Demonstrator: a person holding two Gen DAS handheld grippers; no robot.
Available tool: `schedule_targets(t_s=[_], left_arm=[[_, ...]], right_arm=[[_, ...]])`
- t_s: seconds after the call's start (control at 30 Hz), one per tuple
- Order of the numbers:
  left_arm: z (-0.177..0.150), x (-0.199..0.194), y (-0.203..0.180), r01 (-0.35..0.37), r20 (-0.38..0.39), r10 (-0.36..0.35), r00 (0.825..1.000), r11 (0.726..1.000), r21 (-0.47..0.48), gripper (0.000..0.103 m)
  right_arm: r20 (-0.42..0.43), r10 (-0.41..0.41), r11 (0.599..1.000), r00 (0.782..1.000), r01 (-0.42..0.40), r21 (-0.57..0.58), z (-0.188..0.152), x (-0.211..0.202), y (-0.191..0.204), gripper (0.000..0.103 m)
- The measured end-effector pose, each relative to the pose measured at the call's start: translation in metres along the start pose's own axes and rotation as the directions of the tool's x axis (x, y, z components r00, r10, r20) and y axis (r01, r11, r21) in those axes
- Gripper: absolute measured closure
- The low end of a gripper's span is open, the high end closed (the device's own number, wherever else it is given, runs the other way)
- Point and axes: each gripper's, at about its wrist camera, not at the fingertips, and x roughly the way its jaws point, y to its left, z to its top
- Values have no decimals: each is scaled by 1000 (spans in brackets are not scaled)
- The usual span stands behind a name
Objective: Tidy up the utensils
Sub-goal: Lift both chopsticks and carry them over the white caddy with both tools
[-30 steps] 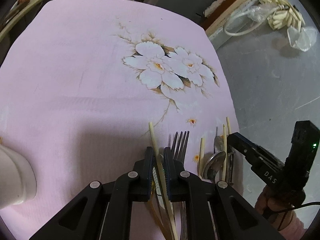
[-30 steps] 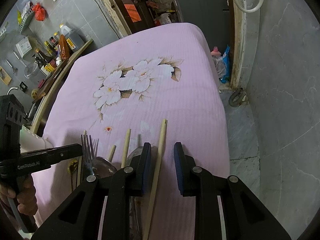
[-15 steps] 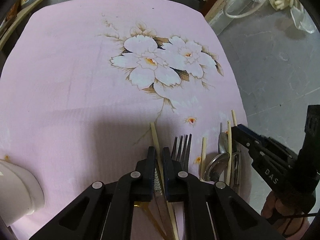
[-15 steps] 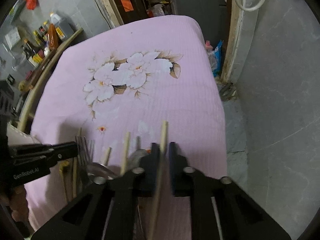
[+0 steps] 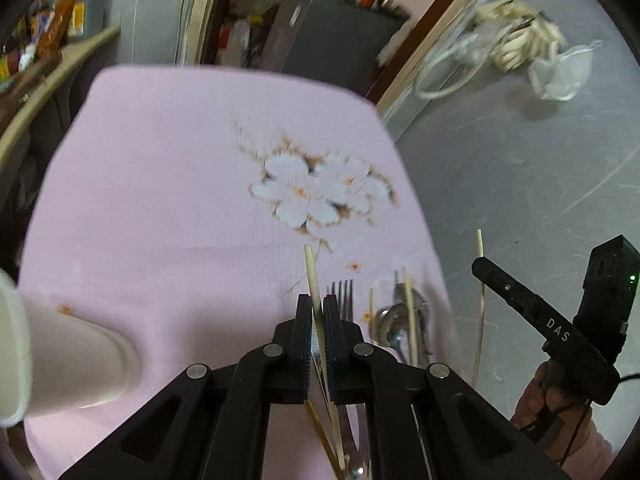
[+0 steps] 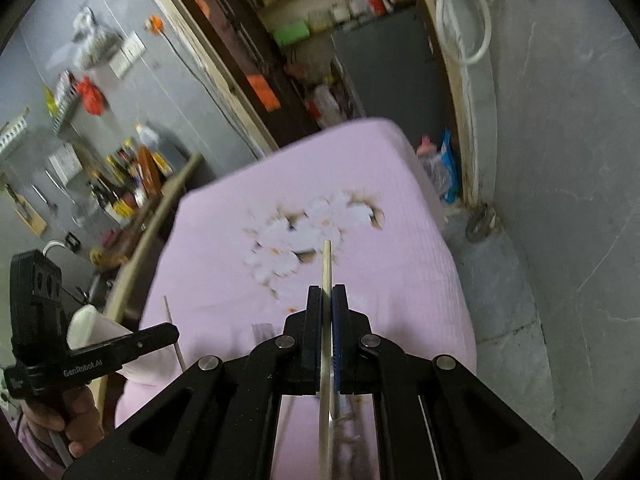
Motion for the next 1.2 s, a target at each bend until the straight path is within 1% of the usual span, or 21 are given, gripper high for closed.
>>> schedule_targets(t_s=[0.07,0.17,0.23,0.3,0.37,0.43,0.5,0.57,0.6,0.7,0.73,0.77,0.83,0.9,0.97,1.03,1.1,1.2], left_arm=[[-5,-23,2,14,72,-15,997,1000,24,97],[-8,-51,7,44,134,-48,990,999,26,98],[-6,-70,10,56,181,-63,981,998,40,98],[-2,-94,13,51,243,-67,968,996,72,98],[2,-117,20,59,279,-84,957,994,96,98],[6,-138,28,57,301,-89,949,992,111,98],[13,-165,41,45,337,-85,938,991,124,98],[17,-188,55,36,370,-78,926,992,118,98],[20,-203,65,31,393,-71,917,994,107,98],[23,-241,90,2,451,-37,892,997,79,98],[26,-255,102,-15,475,-16,880,998,62,98],[25,-265,110,-23,488,-5,873,998,52,98],[25,-284,127,-55,521,32,853,998,29,98],[24,-295,142,-83,540,63,840,996,13,98],[21,-299,155,-104,549,91,831,995,-8,98],[19,-298,163,-111,548,107,830,993,-27,98],[17,-291,173,-128,540,127,832,991,-35,98],[13,-279,178,-150,519,144,843,988,-29,98]], right_arm=[[47,-5,1000,999,5,3,0,-15,9,99],[124,2,1000,992,-5,21,-6,-40,30,99],[178,22,1000,984,-24,10,-6,-55,50,99],[242,59,998,969,-57,-14,-9,-68,76,99],[289,94,995,953,-85,-44,-7,-77,102,99],[329,133,991,935,-116,-72,-5,-80,127,99],[369,184,982,911,-155,-105,-1,-82,157,99],[402,231,972,886,-189,-142,2,-82,185,99],[416,255,965,873,-207,-158,5,-81,197,99],[445,318,947,837,-253,-199,8,-74,236,99],[456,338,940,823,-268,-212,12,-70,247,99],[462,348,936,816,-274,-221,10,-68,254,99],[474,367,929,800,-286,-236,10,-60,271,99],[480,388,921,787,-308,-239,12,-49,283,99],[484,387,921,785,-306,-239,8,-38,289,99],[484,379,925,789,-303,-230,7,-28,293,99],[484,359,933,798,-286,-219,5,-15,294,99],[477,335,941,813,-263,-211,2,1,294,99]])
